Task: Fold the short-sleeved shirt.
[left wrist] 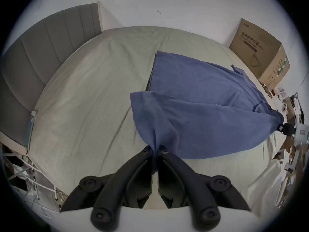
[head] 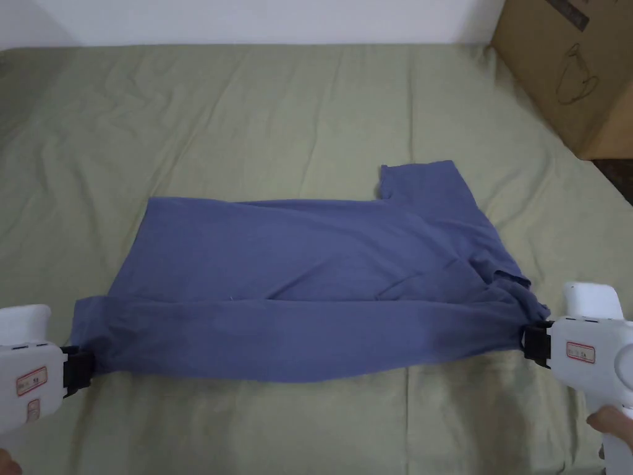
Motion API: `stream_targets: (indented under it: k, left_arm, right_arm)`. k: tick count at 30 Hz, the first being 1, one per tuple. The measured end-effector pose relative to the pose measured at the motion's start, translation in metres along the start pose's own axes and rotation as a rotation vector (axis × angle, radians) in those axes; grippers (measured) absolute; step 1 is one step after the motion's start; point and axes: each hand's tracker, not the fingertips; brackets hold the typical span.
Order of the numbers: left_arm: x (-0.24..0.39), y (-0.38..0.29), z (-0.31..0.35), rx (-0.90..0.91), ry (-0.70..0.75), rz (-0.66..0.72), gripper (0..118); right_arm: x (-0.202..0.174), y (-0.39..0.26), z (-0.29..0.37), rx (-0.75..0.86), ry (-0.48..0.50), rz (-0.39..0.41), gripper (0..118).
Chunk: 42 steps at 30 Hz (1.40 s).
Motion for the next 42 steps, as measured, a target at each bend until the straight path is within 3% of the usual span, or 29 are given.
stream_targets:
  k: [10,11,12,13,14,15,19,20,21,22,24,26,34,35,36,37,38,42]
  left_arm:
    - [-0.008,-0.075,0.005,-0.121,0.009,-0.032,5]
    - [-0.008,-0.080,0.004,-0.114,0.007,-0.027,18]
    - [-0.007,-0.079,0.005,-0.116,0.011,-0.021,40]
    - [-0.005,-0.079,0.007,-0.115,0.024,-0.017,69]
    - [-0.007,-0.076,0.009,-0.108,0.021,-0.012,104]
    - [-0.009,-0.073,0.012,-0.100,0.022,0.002,114]
    - [-0.004,-0.041,0.030,-0.002,0.003,0.058,102]
    - [-0.002,-0.032,0.032,0.026,-0.015,0.062,82]
    - [0.001,-0.022,0.033,0.052,-0.033,0.073,51]
    - [0.005,-0.012,0.032,0.053,-0.034,0.078,16]
    - [0.015,0.002,0.023,0.062,-0.035,0.063,0]
    - [0.025,0.012,0.010,0.063,-0.034,0.010,0]
    - [0.050,0.048,-0.033,0.013,-0.035,-0.015,0]
    - [0.052,0.053,-0.037,0.008,-0.037,-0.019,0]
    - [0.055,0.058,-0.043,0.002,-0.040,-0.029,0]
    - [0.059,0.064,-0.049,-0.004,-0.041,-0.037,0]
    - [0.061,0.069,-0.054,-0.009,-0.041,-0.041,0]
    - [0.066,0.085,-0.072,-0.020,-0.052,-0.046,0]
  right_arm:
    - [0.030,-0.081,0.001,-0.139,0.018,-0.134,6]
    - [0.030,-0.084,0.001,-0.130,0.017,-0.164,28]
    - [0.030,-0.083,0.002,-0.143,0.012,-0.162,57]
    - [0.029,-0.081,0.004,-0.152,0.000,-0.151,86]
    - [0.027,-0.080,0.007,-0.148,-0.010,-0.140,89]
    - [0.026,-0.075,0.013,-0.118,-0.017,-0.125,89]
    - [0.021,-0.037,0.030,-0.017,-0.010,-0.110,88]
    - [0.019,-0.026,0.031,0.000,0.008,-0.111,80]
    - [0.016,-0.014,0.031,0.016,0.027,-0.104,68]
    - [0.013,-0.002,0.029,0.026,0.029,-0.094,45]
    - [0.005,0.017,0.022,0.032,0.047,-0.061,23]
    - [0.001,0.028,0.007,0.033,0.068,-0.072,0]
    - [0.005,0.092,-0.046,0.034,0.075,-0.105,0]
    - [0.007,0.105,-0.055,0.037,0.067,-0.090,5]
    - [0.009,0.119,-0.068,0.024,0.074,-0.072,32]
    - [0.010,0.132,-0.083,-0.021,0.088,-0.053,70]
    - [0.014,0.145,-0.102,-0.039,0.085,-0.055,93]
    - [0.016,0.175,-0.158,-0.095,0.024,-0.028,93]
